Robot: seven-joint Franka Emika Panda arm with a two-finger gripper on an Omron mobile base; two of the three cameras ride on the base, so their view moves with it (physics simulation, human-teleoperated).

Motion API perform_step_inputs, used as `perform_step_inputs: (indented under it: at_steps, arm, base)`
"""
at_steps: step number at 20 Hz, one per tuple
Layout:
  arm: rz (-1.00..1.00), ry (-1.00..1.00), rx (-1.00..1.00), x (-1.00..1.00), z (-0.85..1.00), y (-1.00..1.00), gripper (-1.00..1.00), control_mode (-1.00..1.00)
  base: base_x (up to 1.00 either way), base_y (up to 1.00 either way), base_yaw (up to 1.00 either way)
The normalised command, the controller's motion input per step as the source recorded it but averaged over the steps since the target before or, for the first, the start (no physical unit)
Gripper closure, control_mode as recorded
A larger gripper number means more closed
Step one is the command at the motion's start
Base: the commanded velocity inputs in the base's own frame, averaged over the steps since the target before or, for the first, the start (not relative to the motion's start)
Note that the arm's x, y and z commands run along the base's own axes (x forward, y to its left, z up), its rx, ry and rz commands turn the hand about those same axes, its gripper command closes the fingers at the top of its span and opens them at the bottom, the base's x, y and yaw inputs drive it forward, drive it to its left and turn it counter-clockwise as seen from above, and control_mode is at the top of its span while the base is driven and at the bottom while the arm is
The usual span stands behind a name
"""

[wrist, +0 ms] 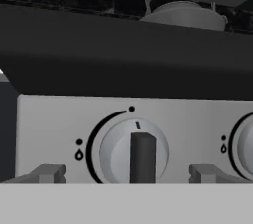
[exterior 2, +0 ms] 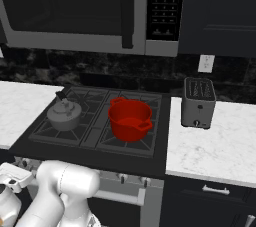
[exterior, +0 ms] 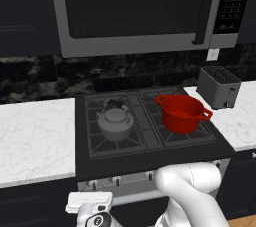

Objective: Pick the kettle from the counter and place it on a stove burner. Then turn the burner on.

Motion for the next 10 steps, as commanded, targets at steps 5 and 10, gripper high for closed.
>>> perform_step_inputs:
  at_steps: [5,10]
  arm:
    - [0.0,-0.02,0.02,0.0,0.21,0.0,-1.0,-1.0]
    - [0.0,0.0,0.0,0.0,0.11,0.0,-1.0,-1.0]
  base:
    - [0.0,0.0,0.0]
    - [0.0,0.0,0.0]
